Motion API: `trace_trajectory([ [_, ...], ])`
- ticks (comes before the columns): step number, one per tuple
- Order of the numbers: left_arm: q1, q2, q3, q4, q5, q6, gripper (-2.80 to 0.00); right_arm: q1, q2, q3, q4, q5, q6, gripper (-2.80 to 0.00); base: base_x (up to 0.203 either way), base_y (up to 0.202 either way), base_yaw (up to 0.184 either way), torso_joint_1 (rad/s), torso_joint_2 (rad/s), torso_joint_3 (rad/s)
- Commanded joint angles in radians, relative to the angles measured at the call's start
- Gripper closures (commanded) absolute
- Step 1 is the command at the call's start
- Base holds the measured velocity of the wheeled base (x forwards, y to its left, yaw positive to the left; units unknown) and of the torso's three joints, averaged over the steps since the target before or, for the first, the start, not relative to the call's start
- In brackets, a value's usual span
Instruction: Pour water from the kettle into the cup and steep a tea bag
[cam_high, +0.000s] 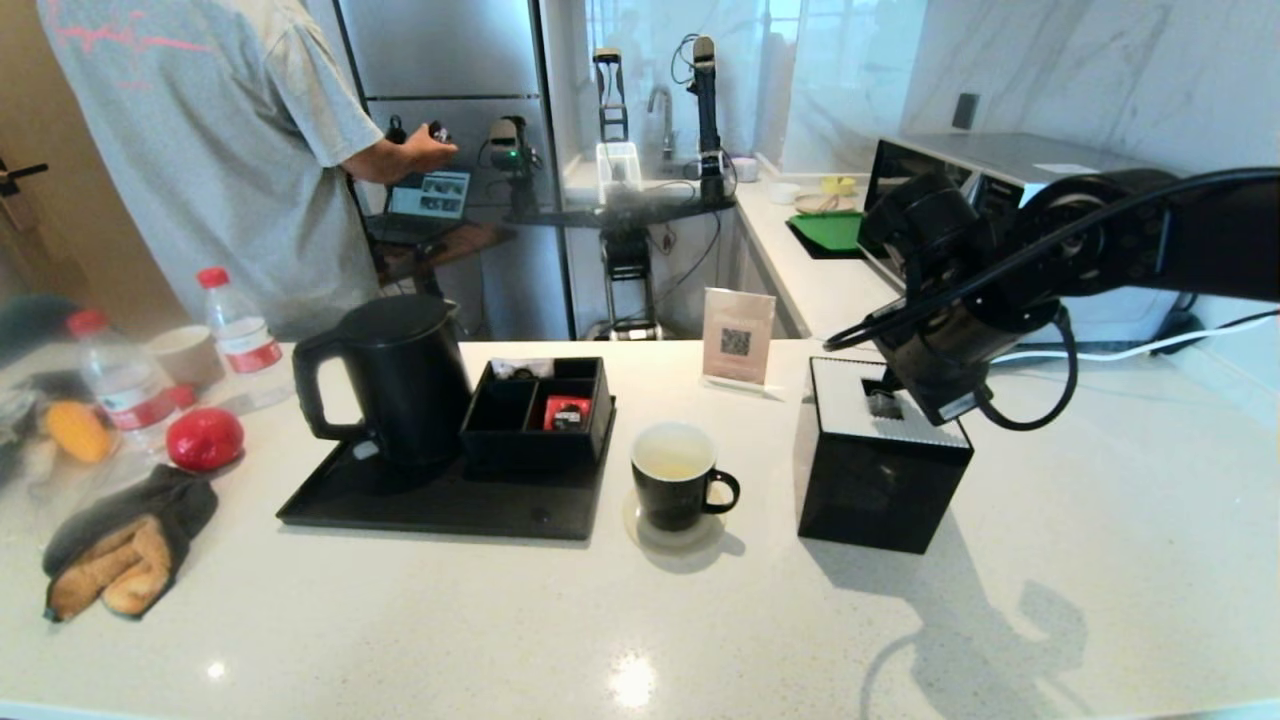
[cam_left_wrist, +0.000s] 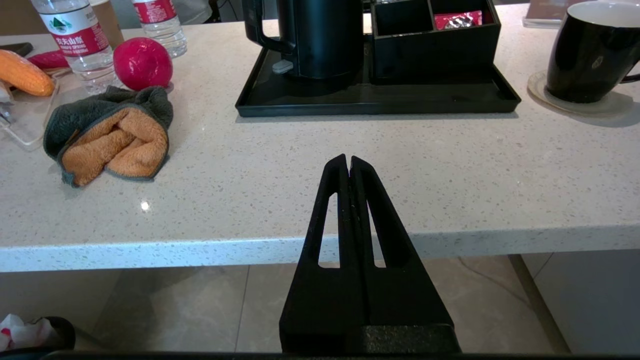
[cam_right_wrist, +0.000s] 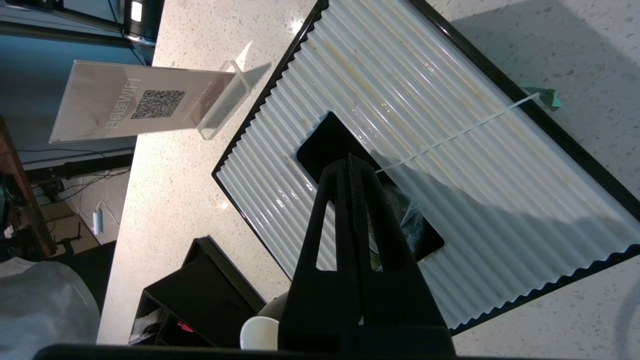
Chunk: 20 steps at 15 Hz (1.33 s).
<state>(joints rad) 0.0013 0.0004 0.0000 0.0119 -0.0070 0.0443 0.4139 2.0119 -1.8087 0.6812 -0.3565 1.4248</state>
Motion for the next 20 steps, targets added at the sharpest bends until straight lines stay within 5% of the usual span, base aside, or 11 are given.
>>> trace_trajectory([
  [1, 0.000, 0.000, 0.000, 0.000, 0.001, 0.000, 0.00, 0.003, 0.002, 0.000, 0.000, -0.001, 0.013, 0.00, 0.000, 0.000, 0.000, 0.000, 0.00, 0.000],
  [20, 0.000, 0.000, 0.000, -0.001, -0.001, -0.001, 0.00, 0.025, -0.005, 0.002, -0.008, -0.004, 0.009, 0.00, 0.000, 0.000, 0.000, 0.000, 0.00, 0.000],
])
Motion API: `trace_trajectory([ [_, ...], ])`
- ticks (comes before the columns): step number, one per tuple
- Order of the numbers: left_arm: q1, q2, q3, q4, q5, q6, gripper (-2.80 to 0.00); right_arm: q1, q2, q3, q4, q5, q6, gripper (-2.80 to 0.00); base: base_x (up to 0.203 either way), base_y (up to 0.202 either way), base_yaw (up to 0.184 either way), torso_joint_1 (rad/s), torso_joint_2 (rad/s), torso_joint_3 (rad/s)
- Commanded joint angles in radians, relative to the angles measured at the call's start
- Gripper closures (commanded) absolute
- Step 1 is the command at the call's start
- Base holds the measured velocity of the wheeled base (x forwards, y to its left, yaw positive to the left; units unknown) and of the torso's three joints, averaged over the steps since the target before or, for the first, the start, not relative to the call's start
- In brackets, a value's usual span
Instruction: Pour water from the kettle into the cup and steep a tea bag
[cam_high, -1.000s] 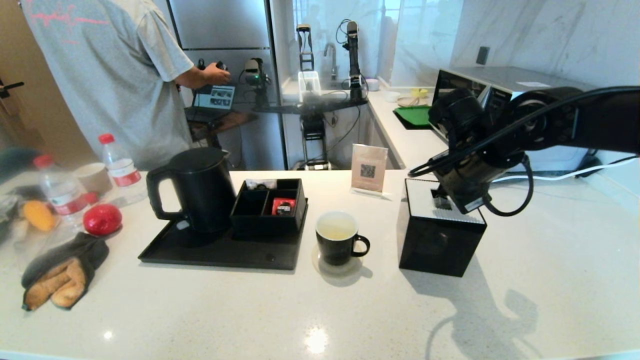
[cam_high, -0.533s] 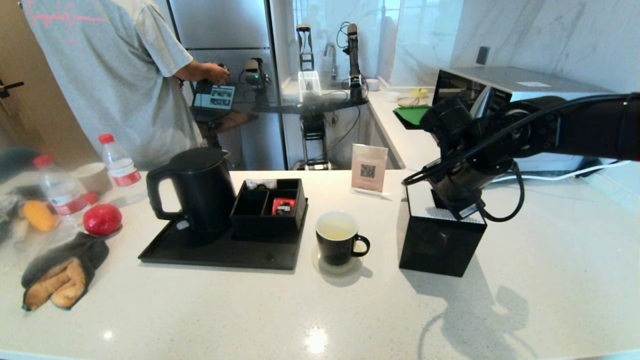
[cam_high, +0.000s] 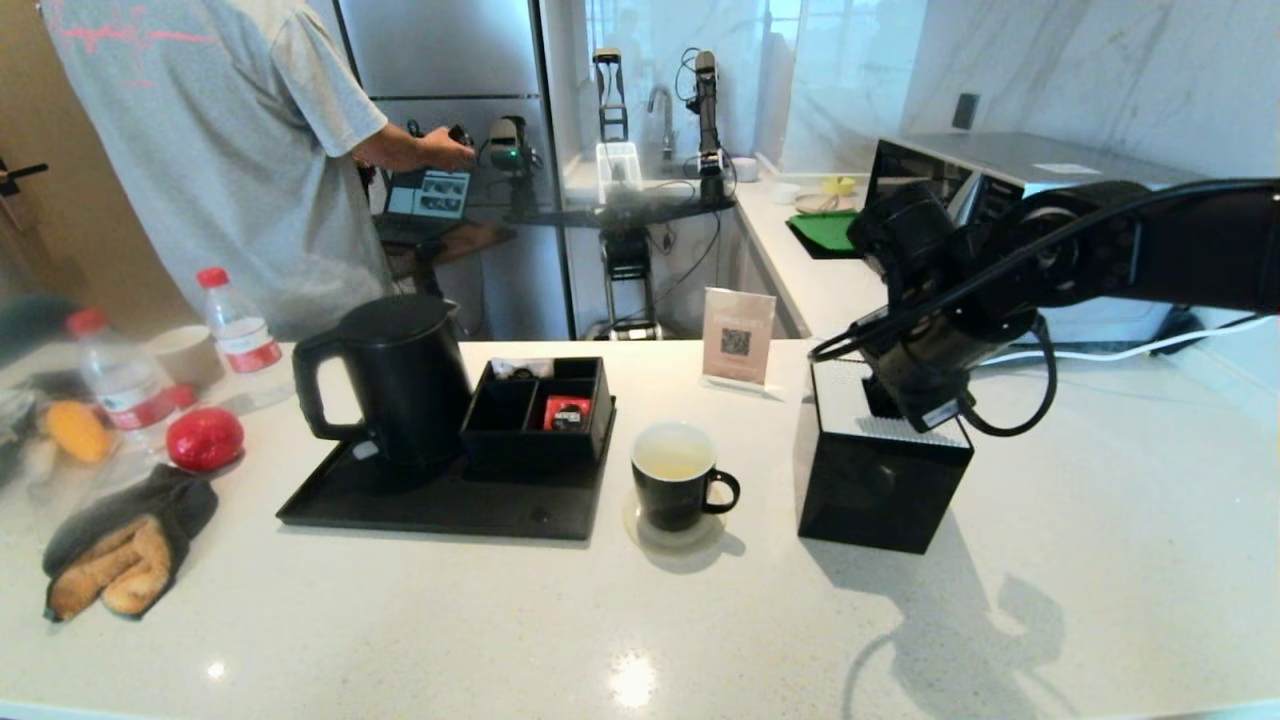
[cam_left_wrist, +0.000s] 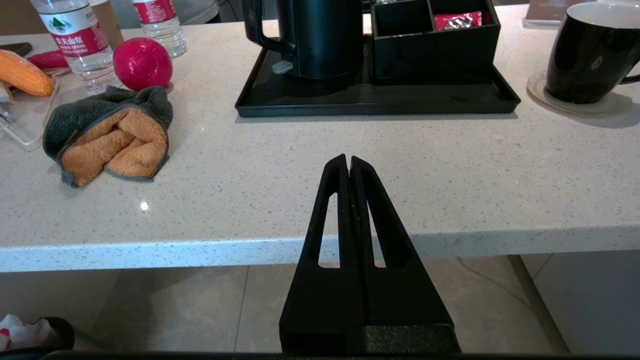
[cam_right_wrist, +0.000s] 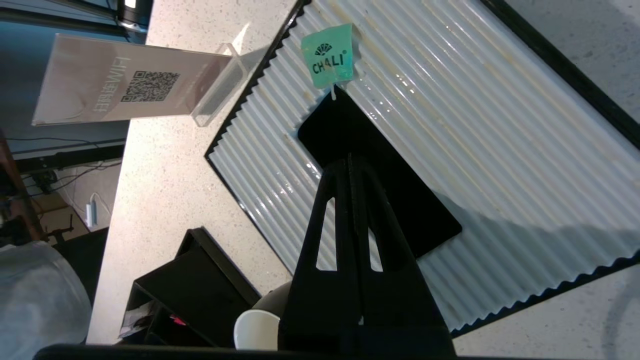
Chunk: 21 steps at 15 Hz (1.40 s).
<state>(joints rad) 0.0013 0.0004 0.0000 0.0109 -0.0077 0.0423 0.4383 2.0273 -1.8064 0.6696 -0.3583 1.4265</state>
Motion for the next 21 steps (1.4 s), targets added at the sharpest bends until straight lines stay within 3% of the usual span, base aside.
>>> trace_trajectory([
  [1, 0.000, 0.000, 0.000, 0.000, 0.000, 0.001, 0.00, 0.000, -0.033, -0.001, 0.003, -0.004, 0.005, 0.00, 0.000, 0.000, 0.000, 0.000, 0.00, 0.000],
  [9, 0.000, 0.000, 0.000, 0.001, 0.002, 0.004, 0.00, 0.002, -0.169, 0.001, 0.008, -0.012, -0.093, 0.00, 0.000, 0.000, 0.000, 0.000, 0.00, 0.000],
  [14, 0.000, 0.000, 0.000, 0.001, 0.002, 0.004, 0.00, 0.021, -0.264, 0.061, -0.001, -0.016, -0.219, 0.00, 0.000, 0.000, 0.000, 0.000, 0.00, 0.000],
  [18, 0.000, 0.000, 0.000, 0.001, 0.002, 0.004, 0.00, 0.028, -0.257, 0.072, -0.005, -0.042, -0.236, 0.00, 0.000, 0.000, 0.000, 0.000, 0.00, 0.000],
  [21, 0.000, 0.000, 0.000, 0.001, 0.002, 0.002, 0.00, 0.050, -0.328, 0.130, -0.051, -0.115, -0.399, 0.00, 0.000, 0.000, 0.000, 0.000, 0.00, 0.000],
])
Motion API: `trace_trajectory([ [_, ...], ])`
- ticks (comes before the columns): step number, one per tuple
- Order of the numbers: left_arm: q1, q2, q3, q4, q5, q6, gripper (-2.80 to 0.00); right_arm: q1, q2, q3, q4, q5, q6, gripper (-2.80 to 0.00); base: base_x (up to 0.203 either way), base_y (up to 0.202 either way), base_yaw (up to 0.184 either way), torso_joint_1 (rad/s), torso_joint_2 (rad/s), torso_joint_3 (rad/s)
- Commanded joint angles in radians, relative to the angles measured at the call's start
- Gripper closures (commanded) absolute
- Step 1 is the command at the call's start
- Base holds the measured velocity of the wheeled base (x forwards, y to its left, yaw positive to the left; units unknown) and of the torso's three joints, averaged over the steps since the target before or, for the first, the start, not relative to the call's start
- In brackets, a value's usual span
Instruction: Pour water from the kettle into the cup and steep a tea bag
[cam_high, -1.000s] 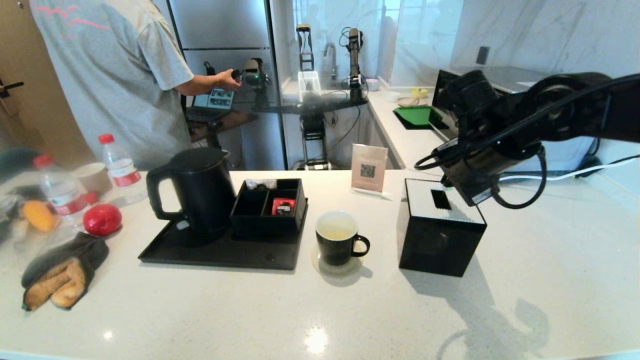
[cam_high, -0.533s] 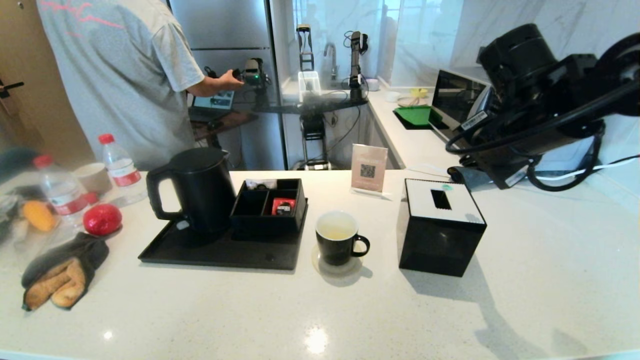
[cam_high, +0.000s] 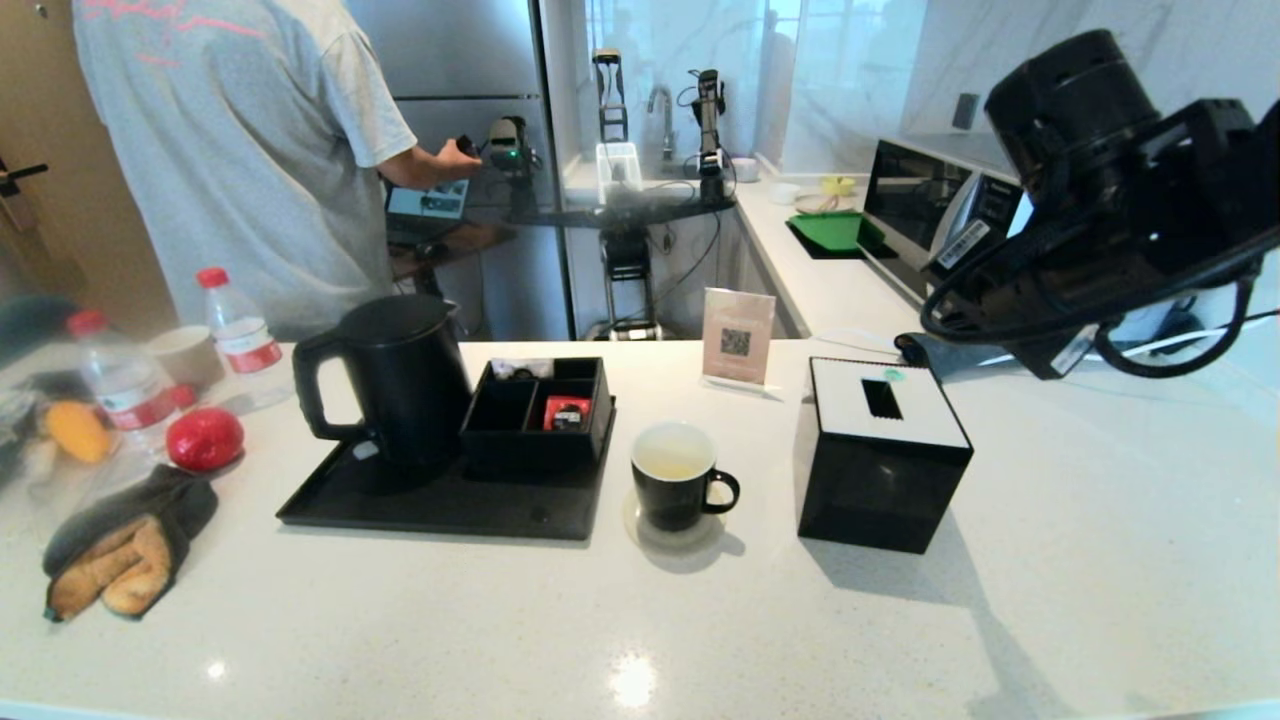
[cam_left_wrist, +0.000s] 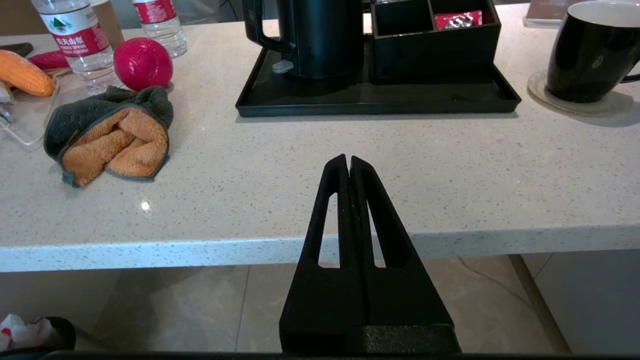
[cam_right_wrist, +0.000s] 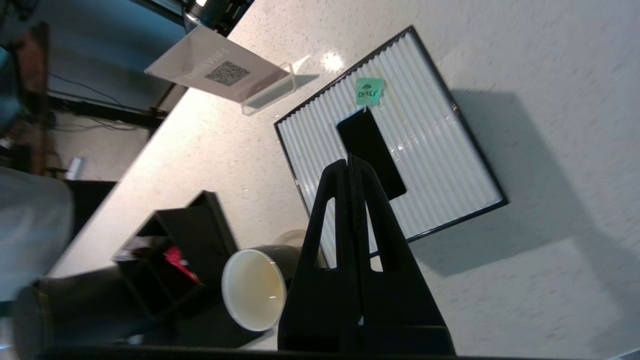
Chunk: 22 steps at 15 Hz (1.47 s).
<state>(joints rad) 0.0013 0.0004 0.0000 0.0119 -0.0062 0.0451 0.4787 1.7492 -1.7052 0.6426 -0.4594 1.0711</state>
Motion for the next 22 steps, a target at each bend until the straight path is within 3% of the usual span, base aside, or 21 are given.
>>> trace_trajectory([
  [1, 0.000, 0.000, 0.000, 0.000, 0.000, -0.001, 0.00, 0.016, -0.101, 0.076, -0.086, -0.018, -0.106, 0.00, 0.000, 0.000, 0.000, 0.000, 0.00, 0.000],
  [7, 0.000, 0.000, 0.000, 0.000, 0.002, -0.002, 0.00, 0.021, -0.408, 0.593, -0.678, -0.019, -0.657, 0.00, 0.000, 0.000, 0.000, 0.000, 0.00, 0.000],
  [10, 0.000, 0.000, 0.000, -0.001, 0.002, -0.004, 0.00, 0.020, -0.530, 0.829, -0.945, -0.019, -0.852, 0.00, 0.000, 0.000, 0.000, 0.000, 0.00, 0.000],
  [12, 0.000, 0.000, 0.000, 0.000, 0.003, -0.004, 0.00, 0.019, -0.573, 0.911, -1.013, -0.031, -0.908, 0.00, 0.000, 0.000, 0.000, 0.000, 0.00, 0.000],
  [15, 0.000, 0.000, 0.000, 0.000, 0.003, -0.004, 0.00, 0.014, -0.573, 0.964, -1.030, -0.044, -0.918, 0.00, 0.000, 0.000, 0.000, 0.000, 0.00, 0.000],
  [19, 0.000, 0.000, 0.000, 0.000, 0.003, -0.004, 0.00, 0.039, -0.623, 1.130, -1.094, -0.066, -0.956, 0.00, 0.000, 0.000, 0.000, 0.000, 0.00, 0.000],
  [20, 0.000, 0.000, 0.000, 0.000, 0.003, -0.004, 0.00, 0.001, -0.632, 1.166, -1.115, -0.065, -0.988, 0.00, 0.000, 0.000, 0.000, 0.000, 0.00, 0.000],
  [22, 0.000, 0.000, 0.000, 0.000, 0.003, -0.004, 0.00, -0.156, -0.645, 1.217, -1.167, -0.030, -1.085, 0.00, 0.000, 0.000, 0.000, 0.000, 0.00, 0.000],
])
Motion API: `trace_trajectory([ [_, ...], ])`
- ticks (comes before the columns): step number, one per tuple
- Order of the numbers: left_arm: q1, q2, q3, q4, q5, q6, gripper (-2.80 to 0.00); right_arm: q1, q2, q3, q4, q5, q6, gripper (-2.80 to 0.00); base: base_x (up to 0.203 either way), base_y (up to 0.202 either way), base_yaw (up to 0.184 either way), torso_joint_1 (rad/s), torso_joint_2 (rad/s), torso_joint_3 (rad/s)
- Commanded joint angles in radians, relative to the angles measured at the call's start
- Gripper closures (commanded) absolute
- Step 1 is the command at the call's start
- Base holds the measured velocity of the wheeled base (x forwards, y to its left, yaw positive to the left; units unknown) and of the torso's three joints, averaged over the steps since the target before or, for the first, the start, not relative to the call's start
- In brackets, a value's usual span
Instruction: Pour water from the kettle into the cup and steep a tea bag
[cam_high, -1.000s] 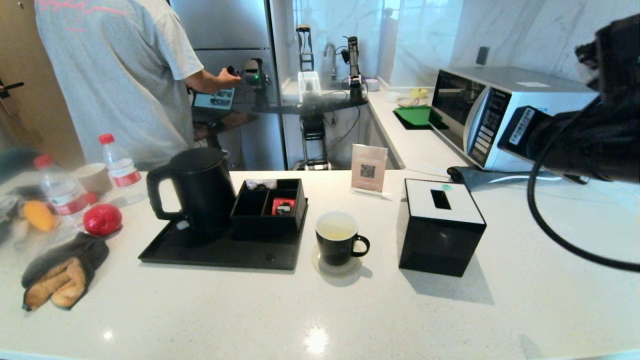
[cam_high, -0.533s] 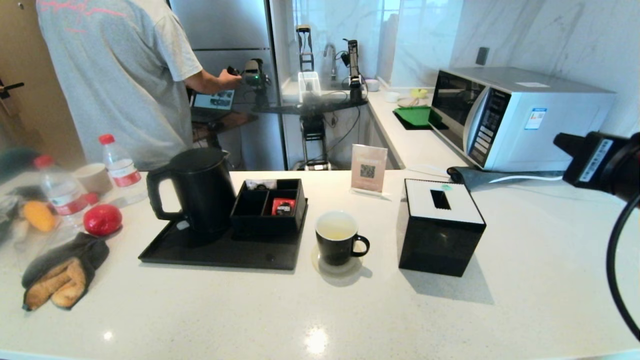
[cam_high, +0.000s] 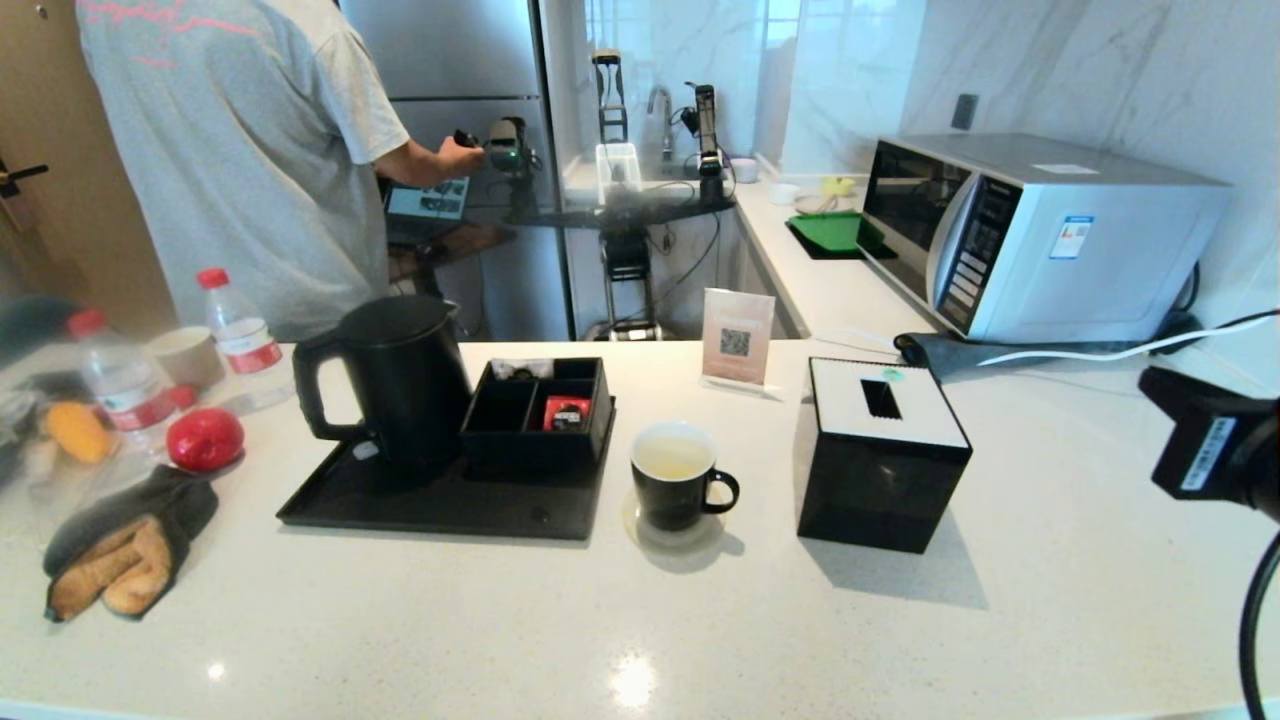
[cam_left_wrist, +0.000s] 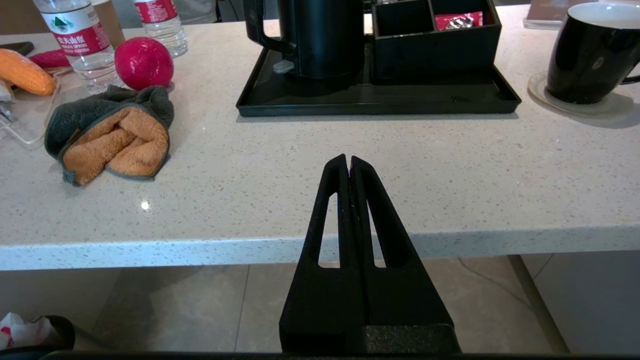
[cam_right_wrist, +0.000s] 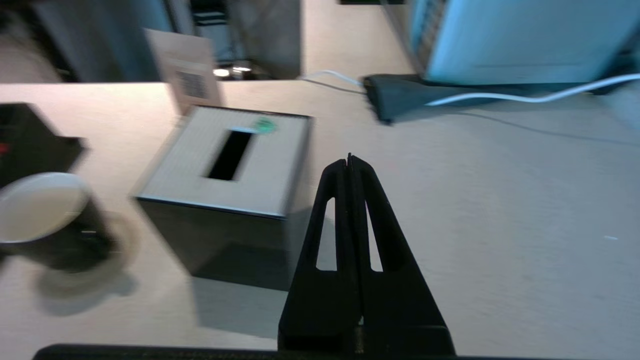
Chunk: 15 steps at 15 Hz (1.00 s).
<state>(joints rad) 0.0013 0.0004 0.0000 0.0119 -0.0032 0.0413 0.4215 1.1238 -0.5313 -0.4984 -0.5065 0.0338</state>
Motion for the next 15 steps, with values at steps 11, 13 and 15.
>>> trace_trajectory([
  [11, 0.000, 0.000, 0.000, 0.000, 0.000, -0.001, 0.00, -0.494, -0.783, 0.510, -0.030, 0.589, -0.150, 0.00, 0.000, 0.000, 0.000, 0.000, 0.00, 0.000],
  [13, 0.000, 0.000, 0.000, 0.000, 0.000, -0.001, 0.00, -0.457, -0.925, 0.522, 0.078, 0.595, -0.171, 0.00, 0.000, 0.000, 0.000, 0.000, 0.00, 0.000],
  [15, 0.000, 0.000, 0.000, 0.000, 0.000, -0.001, 0.00, -0.433, -1.078, 0.527, 0.285, 0.595, -0.188, 0.00, 0.000, 0.000, 0.000, 0.000, 0.00, 0.000],
])
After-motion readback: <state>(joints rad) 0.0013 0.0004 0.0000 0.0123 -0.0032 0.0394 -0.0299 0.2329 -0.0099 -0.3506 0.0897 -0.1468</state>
